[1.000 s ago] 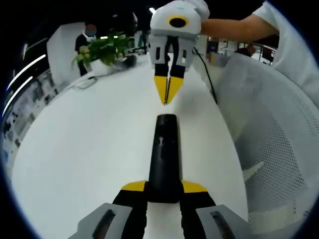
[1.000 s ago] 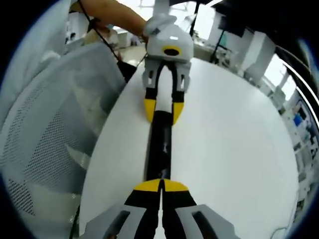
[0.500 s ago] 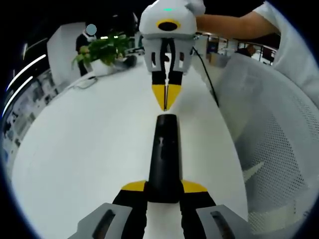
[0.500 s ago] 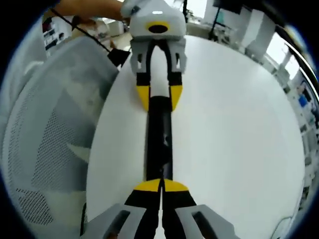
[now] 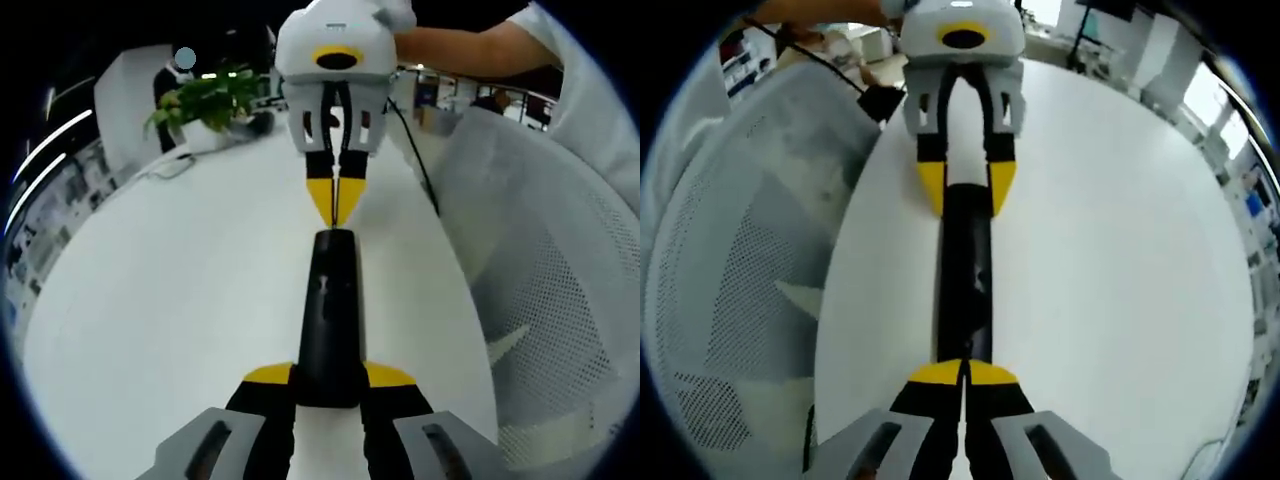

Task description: Press the specified remote control buttons in sequence, fully releasing each button before pressing the next.

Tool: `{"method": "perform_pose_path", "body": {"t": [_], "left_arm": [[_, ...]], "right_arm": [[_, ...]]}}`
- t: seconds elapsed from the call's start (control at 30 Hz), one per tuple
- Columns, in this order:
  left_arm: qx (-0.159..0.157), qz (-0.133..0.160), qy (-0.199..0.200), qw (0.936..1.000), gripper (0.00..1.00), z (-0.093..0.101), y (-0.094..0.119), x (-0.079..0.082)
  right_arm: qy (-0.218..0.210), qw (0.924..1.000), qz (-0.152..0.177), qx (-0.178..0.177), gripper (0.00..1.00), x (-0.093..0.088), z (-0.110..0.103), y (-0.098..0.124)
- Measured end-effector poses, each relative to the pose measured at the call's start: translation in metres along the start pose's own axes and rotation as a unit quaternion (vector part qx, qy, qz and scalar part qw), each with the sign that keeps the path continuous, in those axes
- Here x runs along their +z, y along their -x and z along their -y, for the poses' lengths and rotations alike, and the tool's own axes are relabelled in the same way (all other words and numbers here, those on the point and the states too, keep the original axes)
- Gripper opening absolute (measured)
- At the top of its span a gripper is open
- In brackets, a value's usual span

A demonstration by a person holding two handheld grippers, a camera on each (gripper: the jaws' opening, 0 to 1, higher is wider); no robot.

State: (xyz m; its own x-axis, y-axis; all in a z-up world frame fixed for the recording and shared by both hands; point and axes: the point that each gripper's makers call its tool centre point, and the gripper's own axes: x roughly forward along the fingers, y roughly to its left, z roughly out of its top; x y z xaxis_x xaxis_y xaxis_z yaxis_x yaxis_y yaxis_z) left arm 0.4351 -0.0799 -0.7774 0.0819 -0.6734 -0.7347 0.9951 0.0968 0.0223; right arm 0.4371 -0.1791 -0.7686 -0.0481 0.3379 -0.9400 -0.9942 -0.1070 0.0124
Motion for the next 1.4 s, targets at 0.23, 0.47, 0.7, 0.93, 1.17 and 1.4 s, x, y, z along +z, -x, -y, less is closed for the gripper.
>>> {"method": "perform_pose_path", "body": {"t": [0.23, 0.47, 0.7, 0.93, 1.17, 1.4], "left_arm": [[0.000, 0.001, 0.000, 1.0000, 0.23, -0.0006, -0.0001, -0.0007], [0.001, 0.003, 0.000, 1.0000, 0.23, -0.0007, -0.0001, -0.0006], [0.001, 0.007, 0.000, 1.0000, 0.23, -0.0009, -0.0001, -0.0008], [0.001, 0.008, 0.000, 1.0000, 0.23, -0.0006, -0.0002, -0.0004], [0.000, 0.007, 0.000, 1.0000, 0.23, -0.0009, 0.0000, -0.0008], [0.001, 0.007, 0.000, 1.0000, 0.23, -0.0017, 0.0002, -0.0013]], "right_arm": [[0.003, 1.0000, -0.003, 0.005, 0.00, 0.0010, -0.0011, -0.0012], [0.005, 0.9999, -0.006, 0.010, 0.00, 0.0001, -0.0011, -0.0028], [0.003, 0.9998, -0.011, 0.017, 0.00, 0.0000, -0.0007, -0.0038], [-0.005, 0.9997, -0.016, 0.018, 0.00, -0.0001, -0.0001, -0.0047], [-0.006, 0.9997, -0.017, 0.019, 0.00, 0.0001, 0.0006, -0.0044], [-0.006, 0.9998, -0.010, 0.016, 0.00, 0.0000, 0.0004, -0.0039]]}}
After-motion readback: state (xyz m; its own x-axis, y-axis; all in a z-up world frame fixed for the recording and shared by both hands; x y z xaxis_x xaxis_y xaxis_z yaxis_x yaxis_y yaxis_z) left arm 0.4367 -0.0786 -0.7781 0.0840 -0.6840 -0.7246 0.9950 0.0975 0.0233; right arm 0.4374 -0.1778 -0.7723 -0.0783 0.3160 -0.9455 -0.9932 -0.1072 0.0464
